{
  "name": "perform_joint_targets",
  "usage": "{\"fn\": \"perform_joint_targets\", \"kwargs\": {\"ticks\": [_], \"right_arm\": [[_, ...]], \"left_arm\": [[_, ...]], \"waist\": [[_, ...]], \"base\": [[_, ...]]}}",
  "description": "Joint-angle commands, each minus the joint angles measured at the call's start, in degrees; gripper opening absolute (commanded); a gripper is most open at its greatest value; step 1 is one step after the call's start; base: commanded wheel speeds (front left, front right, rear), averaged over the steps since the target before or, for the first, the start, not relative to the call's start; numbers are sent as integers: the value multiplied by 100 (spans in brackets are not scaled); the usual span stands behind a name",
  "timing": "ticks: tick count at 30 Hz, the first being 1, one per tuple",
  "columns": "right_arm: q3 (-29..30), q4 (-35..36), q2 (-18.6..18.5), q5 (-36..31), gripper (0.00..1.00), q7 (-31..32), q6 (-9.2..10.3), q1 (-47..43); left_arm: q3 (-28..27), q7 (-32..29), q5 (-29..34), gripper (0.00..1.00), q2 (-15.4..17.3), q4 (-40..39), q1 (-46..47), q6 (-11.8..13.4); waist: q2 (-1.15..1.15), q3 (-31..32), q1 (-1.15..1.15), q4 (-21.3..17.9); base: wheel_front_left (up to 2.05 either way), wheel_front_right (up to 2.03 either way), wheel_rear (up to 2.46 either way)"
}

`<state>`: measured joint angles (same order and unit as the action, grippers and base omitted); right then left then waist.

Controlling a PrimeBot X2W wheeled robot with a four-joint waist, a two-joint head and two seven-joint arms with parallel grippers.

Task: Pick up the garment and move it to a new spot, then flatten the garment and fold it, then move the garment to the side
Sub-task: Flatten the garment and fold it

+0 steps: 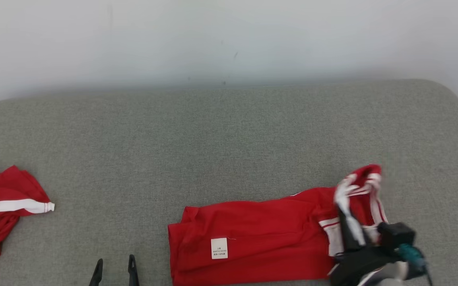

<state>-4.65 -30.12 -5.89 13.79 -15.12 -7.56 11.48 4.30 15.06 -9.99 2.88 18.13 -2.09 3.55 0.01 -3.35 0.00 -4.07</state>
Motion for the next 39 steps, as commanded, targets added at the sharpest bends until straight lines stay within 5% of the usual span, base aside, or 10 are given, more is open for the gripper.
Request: {"fn": "perform_joint_targets", "kwargs": {"ticks": [1, 13, 23, 31, 33, 39], "right_arm": [[-168, 88, 41, 71, 0, 2, 16, -60], [-2134, 262, 174, 731, 0, 253, 16, 310], [-2807, -719, 286, 808, 0, 457, 16, 967], [-3276, -1057, 308, 1107, 0, 315, 16, 1327], [-3350, -1076, 305, 1244, 100, 241, 16, 1406], [-3268, -1014, 298, 1462, 100, 35, 16, 1520]], "left_arm": [[20, 15, 14, 100, 1, 21, 0, 9], [192, 15, 65, 100, 1, 157, -103, -29], [284, 15, 24, 100, 0, 163, -94, -25], [317, 15, -12, 100, 0, 169, -102, -15], [324, 15, -28, 100, 1, 162, -100, -1], [250, 15, -68, 100, 0, 59, -66, 52]], "waist": [[-1, 12, 0, 27], [-1, 98, 0, 692], [-1, -16, 0, 1474], [-1, -69, 0, 1720], [-1, -72, 0, 1724], [-1, -34, 0, 1482]], "base": [[0, 0, 0], [0, 0, 0], [0, 0, 0], [0, 0, 0], [0, 0, 0], [0, 0, 0]]}}
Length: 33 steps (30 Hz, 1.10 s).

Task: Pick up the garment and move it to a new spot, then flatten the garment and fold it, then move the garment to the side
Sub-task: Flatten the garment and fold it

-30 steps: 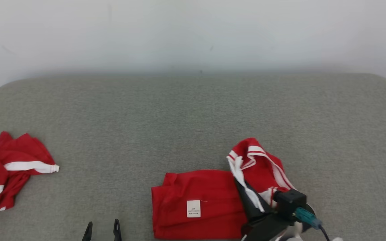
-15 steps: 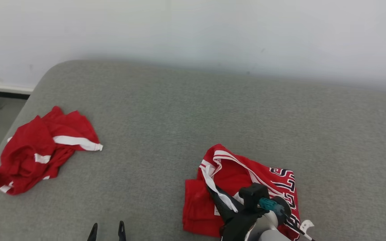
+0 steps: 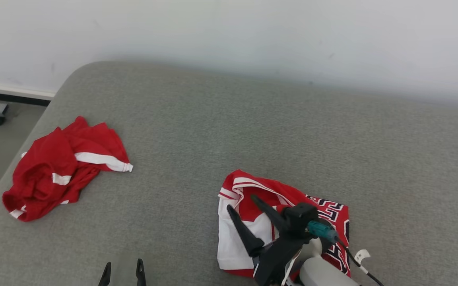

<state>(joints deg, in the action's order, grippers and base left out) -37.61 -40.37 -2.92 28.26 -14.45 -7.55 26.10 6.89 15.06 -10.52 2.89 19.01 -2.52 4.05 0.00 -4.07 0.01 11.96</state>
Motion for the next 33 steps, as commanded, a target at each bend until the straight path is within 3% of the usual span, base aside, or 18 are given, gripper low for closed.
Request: {"fn": "perform_joint_targets", "kwargs": {"ticks": [1, 10, 19, 24, 33], "right_arm": [[92, 69, 2, 19, 100, -49, 16, 59], [1648, 1101, 2, -679, 100, -65, 15, -649], [3044, 1696, 5, -1550, 100, -65, 15, -1459], [3491, 1842, 2, -1804, 100, -65, 15, -1795], [3668, 1894, 4, -2120, 100, -65, 15, -2139]], "left_arm": [[-37, 15, -17, 100, -1, -53, -19, 15], [-263, 15, 79, 100, -1, -197, 29, 26], [-485, 15, 148, 100, -1, -263, -4, 37], [-589, 15, 167, 100, -1, -277, -80, 40], [-741, 15, 246, 100, -2, -234, -173, -37]], "waist": [[0, 52, -1, -187], [0, 149, -1, -771], [0, 205, -1, -1193], [0, 265, -1, -1365], [0, 380, -1, -1614]], "base": [[0, 0, 0], [0, 0, 0], [0, 0, 0], [0, 0, 0], [0, 0, 0]]}}
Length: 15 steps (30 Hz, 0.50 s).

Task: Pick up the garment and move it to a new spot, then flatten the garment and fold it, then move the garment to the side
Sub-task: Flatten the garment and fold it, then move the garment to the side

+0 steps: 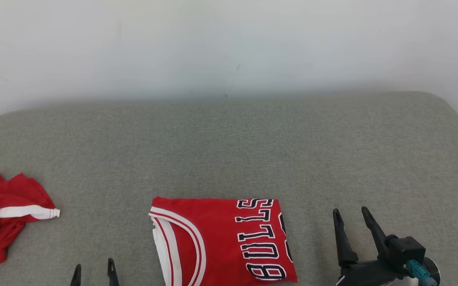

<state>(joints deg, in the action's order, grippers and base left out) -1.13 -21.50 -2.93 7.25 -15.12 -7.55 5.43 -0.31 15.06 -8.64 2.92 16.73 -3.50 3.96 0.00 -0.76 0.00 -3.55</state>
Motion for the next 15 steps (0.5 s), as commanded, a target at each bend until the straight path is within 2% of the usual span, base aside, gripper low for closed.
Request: {"fn": "perform_joint_targets", "kwargs": {"ticks": [1, 15], "right_arm": [[34, -1, 6, -37, 100, 2, 15, -104], [169, 53, 5, -55, 100, 2, 15, -401]], "left_arm": [[-33, 15, 77, 100, -2, -5, -99, -30], [-91, 15, 315, 100, -4, 2, -234, -168]], "waist": [[0, 64, 0, -83], [0, 238, 0, -278]], "base": [[0, 0, 0], [0, 0, 0]]}}
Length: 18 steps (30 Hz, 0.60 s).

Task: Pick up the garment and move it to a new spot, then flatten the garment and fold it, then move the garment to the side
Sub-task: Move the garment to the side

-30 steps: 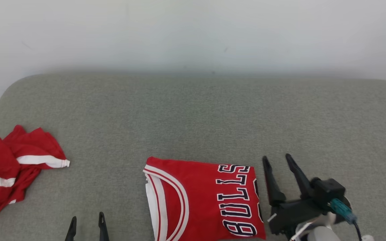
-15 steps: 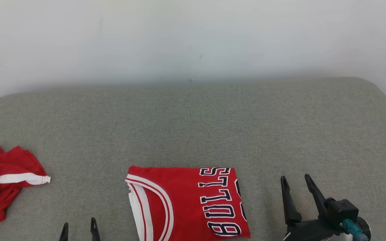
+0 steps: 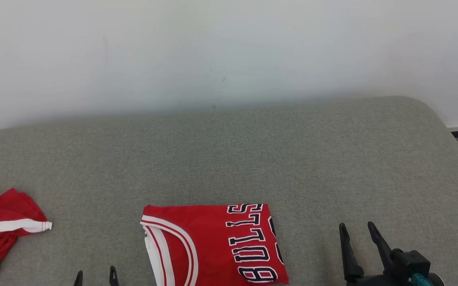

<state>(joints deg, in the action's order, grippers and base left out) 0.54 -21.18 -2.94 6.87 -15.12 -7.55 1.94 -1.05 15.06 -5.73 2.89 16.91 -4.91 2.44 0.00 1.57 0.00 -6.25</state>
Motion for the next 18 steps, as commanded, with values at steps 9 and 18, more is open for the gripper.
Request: {"fn": "perform_joint_targets", "kwargs": {"ticks": [9, 18], "right_arm": [[37, 36, 7, 23, 100, 1, 16, -111], [-270, 39, 7, 149, 100, 1, 16, 40]], "left_arm": [[8, 15, -30, 100, -1, -40, -74, -26], [139, 15, -71, 100, -1, -40, 27, -8]], "waist": [[0, -3, 0, -51], [0, -178, 0, 273]], "base": [[0, 0, 0], [0, 0, 0]]}}
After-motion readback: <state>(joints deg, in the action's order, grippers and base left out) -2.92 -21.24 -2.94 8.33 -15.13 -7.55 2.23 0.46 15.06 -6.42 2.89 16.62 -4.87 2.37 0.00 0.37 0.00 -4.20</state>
